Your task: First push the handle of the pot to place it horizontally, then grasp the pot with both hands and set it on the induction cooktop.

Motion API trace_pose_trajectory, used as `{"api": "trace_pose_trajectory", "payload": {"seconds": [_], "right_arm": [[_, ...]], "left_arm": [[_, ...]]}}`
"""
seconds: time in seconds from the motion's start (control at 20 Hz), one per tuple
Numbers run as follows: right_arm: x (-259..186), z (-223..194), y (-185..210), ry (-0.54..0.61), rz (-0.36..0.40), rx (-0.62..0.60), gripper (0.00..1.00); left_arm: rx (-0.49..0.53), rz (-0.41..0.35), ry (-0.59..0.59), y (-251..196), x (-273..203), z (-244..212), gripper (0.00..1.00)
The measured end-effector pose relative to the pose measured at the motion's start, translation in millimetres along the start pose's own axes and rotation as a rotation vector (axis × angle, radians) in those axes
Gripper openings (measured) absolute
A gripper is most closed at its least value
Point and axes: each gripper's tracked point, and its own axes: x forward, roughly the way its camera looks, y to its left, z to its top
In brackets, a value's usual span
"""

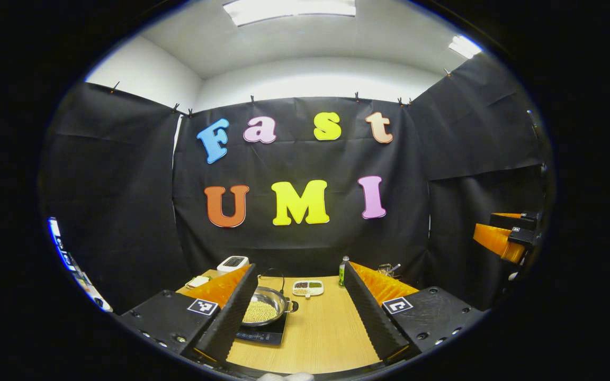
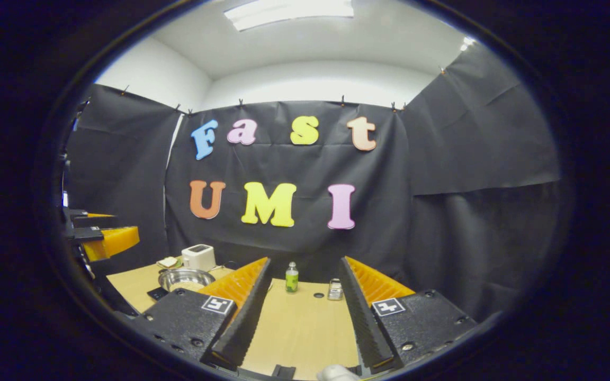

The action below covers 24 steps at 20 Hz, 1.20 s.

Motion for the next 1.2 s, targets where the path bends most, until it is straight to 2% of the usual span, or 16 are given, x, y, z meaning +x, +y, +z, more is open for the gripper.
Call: {"api": "trace_pose_trajectory", "payload": {"seconds": [0.05, 0.1, 0.15, 0.35, 0.4, 0.45, 0.75, 0.85, 0.9, 1.15, 1.2], "right_arm": [[0.2, -0.6, -3.0, 0.006, -0.008, 0.003, 0.86], [1.2, 1.7, -6.6, -0.001, -0.013, 0.001, 0.81], [1.8, 3.5, -8.8, -0.006, -0.021, -0.003, 0.85], [4.2, -1.3, -7.6, 0.012, -0.028, 0.027, 0.85], [5.0, -4.4, -7.5, 0.022, -0.026, 0.038, 0.81], [6.7, -6.0, -7.7, 0.031, -0.028, 0.050, 0.85], [9.5, -16.0, -18.6, 0.068, -0.061, 0.093, 0.85], [11.3, -17.3, -19.4, 0.068, -0.062, 0.092, 0.81], [11.3, -17.6, -18.4, 0.067, -0.061, 0.091, 0.85], [12.8, -14.0, -19.5, 0.063, -0.066, 0.079, 0.85], [12.2, -14.7, -18.9, 0.065, -0.062, 0.080, 0.81]], "left_arm": [[-0.002, 0.002, 0.000, 1.9, 0.3, -0.2, 0.97], [-0.006, 0.003, 0.003, 2.7, -0.1, -0.3, 0.97], [-0.008, 0.000, 0.004, 2.5, -0.2, -0.9, 0.97], [-0.006, 0.007, 0.003, 5.3, 0.8, 0.5, 0.97], [-0.004, 0.007, 0.001, 5.7, 0.5, 1.6, 0.97], [-0.002, 0.007, 0.000, 6.6, 0.4, 2.0, 0.97], [0.000, 0.010, -0.004, 8.4, 4.2, 3.4, 0.97], [-0.002, 0.010, -0.006, 9.2, 6.9, 3.4, 0.97], [0.001, 0.009, -0.005, 9.6, 7.2, 3.0, 0.97], [-0.001, 0.012, 0.007, 9.0, 11.4, 0.5, 0.97], [-0.004, 0.014, 0.008, 8.7, 12.0, 0.8, 0.97]]}}
